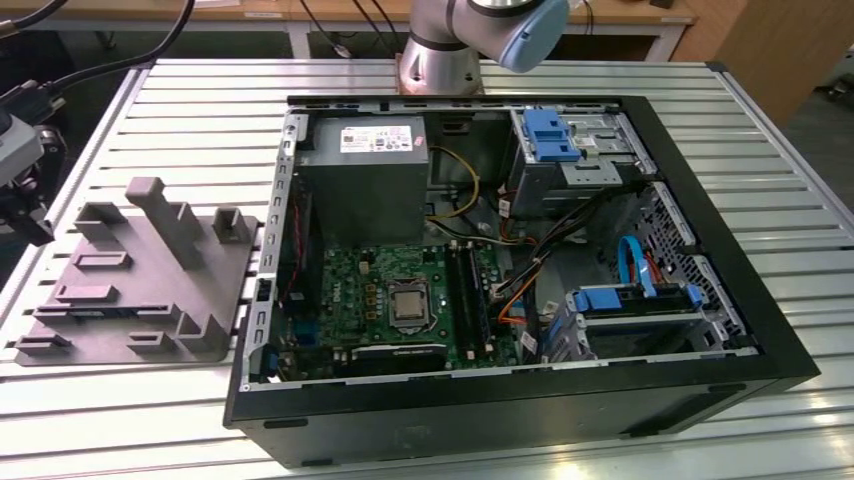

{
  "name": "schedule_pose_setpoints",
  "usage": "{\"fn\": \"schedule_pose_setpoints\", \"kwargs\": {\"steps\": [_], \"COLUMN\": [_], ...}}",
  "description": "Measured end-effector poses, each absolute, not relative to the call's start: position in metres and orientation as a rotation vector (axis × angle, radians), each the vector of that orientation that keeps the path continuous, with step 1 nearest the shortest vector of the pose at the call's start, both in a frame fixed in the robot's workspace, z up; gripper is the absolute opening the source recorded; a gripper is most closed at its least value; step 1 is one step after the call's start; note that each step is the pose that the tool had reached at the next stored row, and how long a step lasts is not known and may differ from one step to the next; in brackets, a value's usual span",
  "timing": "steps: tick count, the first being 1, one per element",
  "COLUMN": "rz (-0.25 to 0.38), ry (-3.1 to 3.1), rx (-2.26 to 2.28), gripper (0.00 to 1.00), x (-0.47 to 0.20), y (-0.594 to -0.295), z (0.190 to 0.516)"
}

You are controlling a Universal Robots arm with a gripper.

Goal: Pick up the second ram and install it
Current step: 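Pick up the second ram and move it above second insertion slot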

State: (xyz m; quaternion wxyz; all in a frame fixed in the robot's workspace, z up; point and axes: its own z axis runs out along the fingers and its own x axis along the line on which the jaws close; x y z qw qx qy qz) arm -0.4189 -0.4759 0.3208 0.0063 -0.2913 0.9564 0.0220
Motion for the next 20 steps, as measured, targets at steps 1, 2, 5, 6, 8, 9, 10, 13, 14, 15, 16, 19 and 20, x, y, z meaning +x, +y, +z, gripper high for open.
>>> {"fn": "schedule_pose_setpoints", "kwargs": {"steps": [1,2,5,6,8,9,10,13,14,15,16,19,20], "rz": [0.069,0.069,0.07,0.07,0.07,0.07,0.07,0.071,0.071,0.071,0.071,0.071,0.071], "ry": [2.985,2.976,2.95,2.94,2.921,2.911,2.901,2.868,2.857,2.846,2.834,2.798,2.785], "rx": [-0.939,-0.965,-1.048,-1.075,-1.128,-1.154,-1.181,-1.261,-1.287,-1.313,-1.339,-1.417,-1.442], "gripper": [0.1,0.1,0.1,0.1,0.1,0.1,0.1,0.1,0.1,0.1,0.1,0.1,0.1], "x": [-0.4189,-0.4189,-0.4189,-0.4189,-0.4189,-0.4189,-0.4189,-0.4189,-0.4189,-0.4189,-0.4189,-0.4189,-0.4189], "y": [-0.4759,-0.4759,-0.4759,-0.4759,-0.4759,-0.4759,-0.4759,-0.4759,-0.4759,-0.4759,-0.4759,-0.4759,-0.4759], "z": [0.3208,0.3207,0.3206,0.3205,0.3204,0.3203,0.3203,0.3201,0.3201,0.32,0.3199,0.3198,0.3197]}}
